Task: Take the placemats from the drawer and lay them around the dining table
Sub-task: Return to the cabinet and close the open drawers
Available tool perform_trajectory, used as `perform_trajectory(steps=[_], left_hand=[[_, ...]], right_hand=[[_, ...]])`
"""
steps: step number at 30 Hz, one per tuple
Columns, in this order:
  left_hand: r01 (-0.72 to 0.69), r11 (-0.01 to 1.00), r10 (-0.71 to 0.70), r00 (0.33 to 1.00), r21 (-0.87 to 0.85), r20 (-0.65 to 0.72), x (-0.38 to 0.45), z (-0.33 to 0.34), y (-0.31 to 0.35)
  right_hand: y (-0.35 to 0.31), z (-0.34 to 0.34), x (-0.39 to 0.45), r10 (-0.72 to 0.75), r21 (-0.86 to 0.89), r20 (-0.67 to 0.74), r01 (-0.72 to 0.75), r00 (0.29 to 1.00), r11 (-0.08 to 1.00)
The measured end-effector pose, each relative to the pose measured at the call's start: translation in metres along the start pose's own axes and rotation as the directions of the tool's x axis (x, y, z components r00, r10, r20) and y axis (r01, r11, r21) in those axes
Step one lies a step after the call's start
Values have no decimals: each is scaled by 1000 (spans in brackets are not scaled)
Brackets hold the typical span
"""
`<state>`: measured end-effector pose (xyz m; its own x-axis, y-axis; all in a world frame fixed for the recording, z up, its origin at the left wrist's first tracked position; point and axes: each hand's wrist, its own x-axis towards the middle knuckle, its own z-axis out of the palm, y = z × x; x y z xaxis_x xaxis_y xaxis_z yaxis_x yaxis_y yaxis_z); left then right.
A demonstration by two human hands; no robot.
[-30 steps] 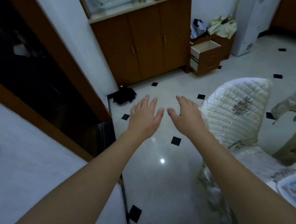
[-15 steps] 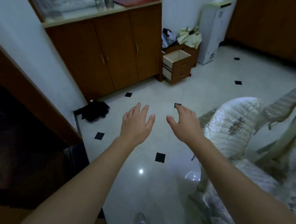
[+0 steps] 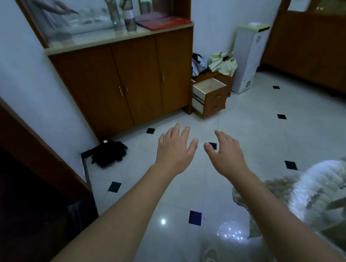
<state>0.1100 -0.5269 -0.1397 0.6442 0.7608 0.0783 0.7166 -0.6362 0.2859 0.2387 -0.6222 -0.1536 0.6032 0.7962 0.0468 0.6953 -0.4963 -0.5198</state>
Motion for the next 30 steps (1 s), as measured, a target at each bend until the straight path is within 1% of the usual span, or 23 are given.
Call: perform_trajectory(steps=[3,6,10,13,16,21,25,30], left_hand=[[27,1000,-27,999,5,-28,38,-2,-17],[74,997,-75,997,-6,-31,78,3,-31],[133,990,-132,991,41,-14,142,11,-49],[169,983,-168,985,72,-28,194,10,-52],[193,978,-189,980,79,-57,241,5,-45],[151,984,-147,988,93,-54,309,5,-32],[124,990,-122,992,68,-40,358,14,-34],[102,994,-102,995,43,1,420,35,-51]], right_hand=[[-17,15,46,-56,13,13,56,998,998],[-18,27,98,-62,33,39,60,997,998],[-14,41,179,-82,93,88,74,993,993],[-12,37,231,-108,137,105,93,989,986],[-8,24,279,-126,125,85,115,988,986],[7,5,349,-148,94,60,142,987,985],[14,4,396,-110,98,30,107,993,989],[15,21,445,-92,54,68,88,993,995]])
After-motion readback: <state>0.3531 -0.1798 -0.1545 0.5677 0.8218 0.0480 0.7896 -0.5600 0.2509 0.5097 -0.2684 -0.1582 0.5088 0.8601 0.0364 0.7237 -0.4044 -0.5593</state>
